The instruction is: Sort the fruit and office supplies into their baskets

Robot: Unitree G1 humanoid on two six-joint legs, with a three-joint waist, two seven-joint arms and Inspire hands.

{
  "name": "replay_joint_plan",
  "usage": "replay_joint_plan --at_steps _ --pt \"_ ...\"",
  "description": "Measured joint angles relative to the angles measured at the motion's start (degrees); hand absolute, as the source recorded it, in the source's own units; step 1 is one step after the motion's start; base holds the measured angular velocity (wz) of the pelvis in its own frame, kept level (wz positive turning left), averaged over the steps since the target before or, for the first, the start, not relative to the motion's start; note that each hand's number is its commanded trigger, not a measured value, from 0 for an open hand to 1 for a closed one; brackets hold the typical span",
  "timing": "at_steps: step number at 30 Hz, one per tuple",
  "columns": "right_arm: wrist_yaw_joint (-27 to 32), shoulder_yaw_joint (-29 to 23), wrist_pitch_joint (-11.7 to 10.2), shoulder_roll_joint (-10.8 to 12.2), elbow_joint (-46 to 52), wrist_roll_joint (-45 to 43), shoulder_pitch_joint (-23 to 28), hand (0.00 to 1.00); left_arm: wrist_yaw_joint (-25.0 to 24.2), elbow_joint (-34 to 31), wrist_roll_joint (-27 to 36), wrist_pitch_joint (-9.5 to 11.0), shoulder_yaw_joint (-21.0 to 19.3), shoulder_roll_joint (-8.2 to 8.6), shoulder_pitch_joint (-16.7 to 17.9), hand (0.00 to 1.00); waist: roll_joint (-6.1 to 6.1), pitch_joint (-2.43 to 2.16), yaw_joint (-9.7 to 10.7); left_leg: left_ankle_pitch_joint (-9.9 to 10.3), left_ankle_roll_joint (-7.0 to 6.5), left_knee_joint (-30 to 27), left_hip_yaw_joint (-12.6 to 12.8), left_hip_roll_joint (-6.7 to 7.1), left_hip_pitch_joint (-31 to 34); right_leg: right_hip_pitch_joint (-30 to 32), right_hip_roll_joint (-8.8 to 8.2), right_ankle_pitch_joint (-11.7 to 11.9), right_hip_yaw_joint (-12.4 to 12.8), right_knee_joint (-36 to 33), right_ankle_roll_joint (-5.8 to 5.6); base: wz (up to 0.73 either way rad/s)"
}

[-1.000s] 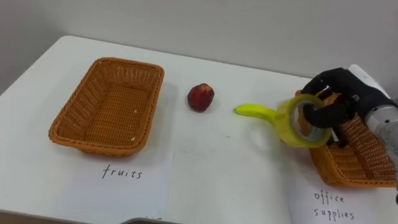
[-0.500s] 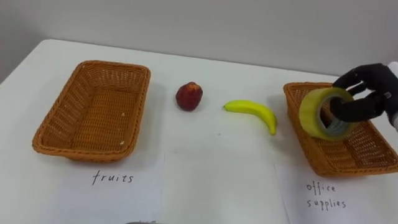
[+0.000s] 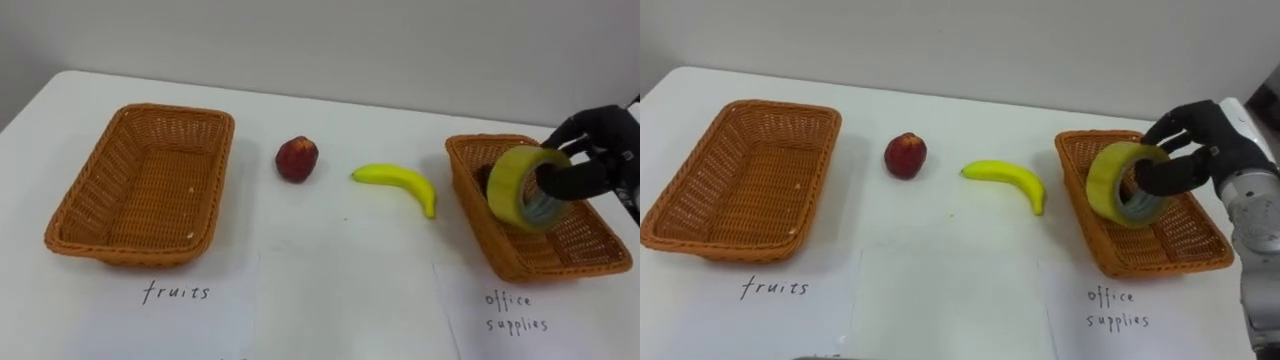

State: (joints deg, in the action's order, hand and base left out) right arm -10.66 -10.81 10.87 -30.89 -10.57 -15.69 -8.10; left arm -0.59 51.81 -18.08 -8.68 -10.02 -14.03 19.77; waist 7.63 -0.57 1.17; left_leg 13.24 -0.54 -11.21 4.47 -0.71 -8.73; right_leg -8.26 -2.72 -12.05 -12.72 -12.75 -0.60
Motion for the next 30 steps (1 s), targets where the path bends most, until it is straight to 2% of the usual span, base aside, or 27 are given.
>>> replay_joint_plan --at_steps 6,7,8,9,11,28,30 --pt "-0.1 0.0 0.1 -0.1 0.0 0.4 0.3 0.99 0.0 0.0 0.0 0.0 0.0 -0.02 0.0 0.00 -0.16 0.04 0.4 0.0 0.02 0.0 0.1 -0.17 0.0 0.1 0.15 0.1 0.1 -0.1 0.10 0.00" --pt "-0.1 0.0 0.1 -0.1 0.0 0.5 0.3 0.93 0.0 0.0 0.0 0.0 0.0 0.00 0.0 0.00 -0.15 0.05 0.4 0.0 0.02 0.0 0.2 -0.19 0.0 0.1 0.17 0.1 0.1 -0.1 0.11 0.00" --pt "-0.1 0.0 0.1 -0.1 0.0 0.8 0.3 0.66 0.0 0.0 0.0 0.0 0.0 0.00 -0.1 0.00 -0.12 0.06 0.4 0.0 0.03 0.0 0.2 -0.20 0.0 0.1 0.18 0.1 0.1 -0.1 0.11 0.00" --pt "-0.1 0.0 0.1 -0.1 0.0 0.8 0.3 0.28 0.0 0.0 0.0 0.0 0.0 0.00 -0.1 0.00 -0.10 0.07 0.3 0.0 0.03 0.0 0.2 -0.20 0.0 0.1 0.19 0.1 0.1 -0.1 0.11 0.00" --pt "-0.1 0.0 0.1 -0.1 0.0 1.0 0.3 0.00 0.0 0.0 0.0 0.0 0.0 0.00 -0.1 0.00 0.02 0.15 0.3 0.0 0.03 0.0 0.2 -0.20 0.0 0.1 0.19 0.1 0.1 0.0 0.11 0.00" --pt "-0.1 0.0 0.1 -0.2 0.0 2.0 0.3 0.00 0.4 0.0 0.6 0.0 0.1 0.00 -0.1 0.00 0.16 0.28 0.1 0.0 0.09 0.4 0.3 -0.32 0.0 0.3 0.31 0.1 0.2 0.1 0.11 0.00" --pt "-0.1 0.0 0.1 -0.1 0.0 2.0 0.3 0.00 0.4 0.0 0.6 0.0 0.1 -0.01 -0.1 0.00 0.04 0.42 0.1 0.0 0.11 0.4 0.4 -0.35 0.0 0.3 0.35 0.1 0.2 0.1 0.11 0.00"
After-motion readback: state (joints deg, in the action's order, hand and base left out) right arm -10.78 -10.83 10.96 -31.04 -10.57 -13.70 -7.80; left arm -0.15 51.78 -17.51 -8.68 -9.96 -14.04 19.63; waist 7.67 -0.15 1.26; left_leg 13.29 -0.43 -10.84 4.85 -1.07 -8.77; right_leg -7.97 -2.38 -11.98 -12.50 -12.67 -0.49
